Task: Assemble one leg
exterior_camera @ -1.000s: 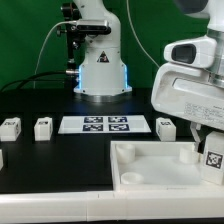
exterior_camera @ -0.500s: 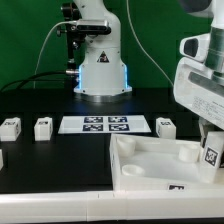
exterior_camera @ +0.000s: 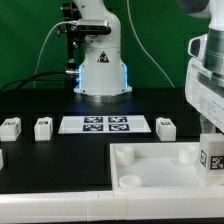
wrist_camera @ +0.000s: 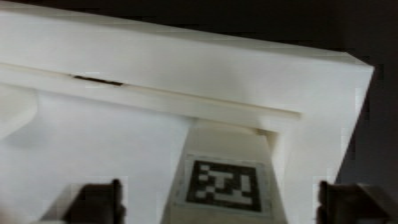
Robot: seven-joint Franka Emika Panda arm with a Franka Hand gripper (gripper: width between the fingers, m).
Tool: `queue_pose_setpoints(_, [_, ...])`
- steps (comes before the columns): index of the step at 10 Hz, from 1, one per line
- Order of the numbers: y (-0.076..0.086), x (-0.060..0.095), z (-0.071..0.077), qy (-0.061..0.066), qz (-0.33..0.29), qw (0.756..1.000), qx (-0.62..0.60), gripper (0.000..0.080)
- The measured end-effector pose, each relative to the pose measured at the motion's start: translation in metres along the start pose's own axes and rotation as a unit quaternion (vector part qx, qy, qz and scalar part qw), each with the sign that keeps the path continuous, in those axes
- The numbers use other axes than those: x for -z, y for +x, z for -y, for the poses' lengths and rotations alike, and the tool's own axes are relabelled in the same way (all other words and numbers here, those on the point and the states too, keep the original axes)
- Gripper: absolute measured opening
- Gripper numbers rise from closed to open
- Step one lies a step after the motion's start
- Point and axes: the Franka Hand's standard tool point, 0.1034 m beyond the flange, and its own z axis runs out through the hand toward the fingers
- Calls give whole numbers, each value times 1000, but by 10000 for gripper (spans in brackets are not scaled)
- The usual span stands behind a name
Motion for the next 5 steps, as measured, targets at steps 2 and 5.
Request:
queue_pose_setpoints(2, [-4, 0, -1, -1, 0, 1000, 31, 640])
queue_pose_setpoints(5, [-3, -1, -1, 4, -2, 972, 234, 648])
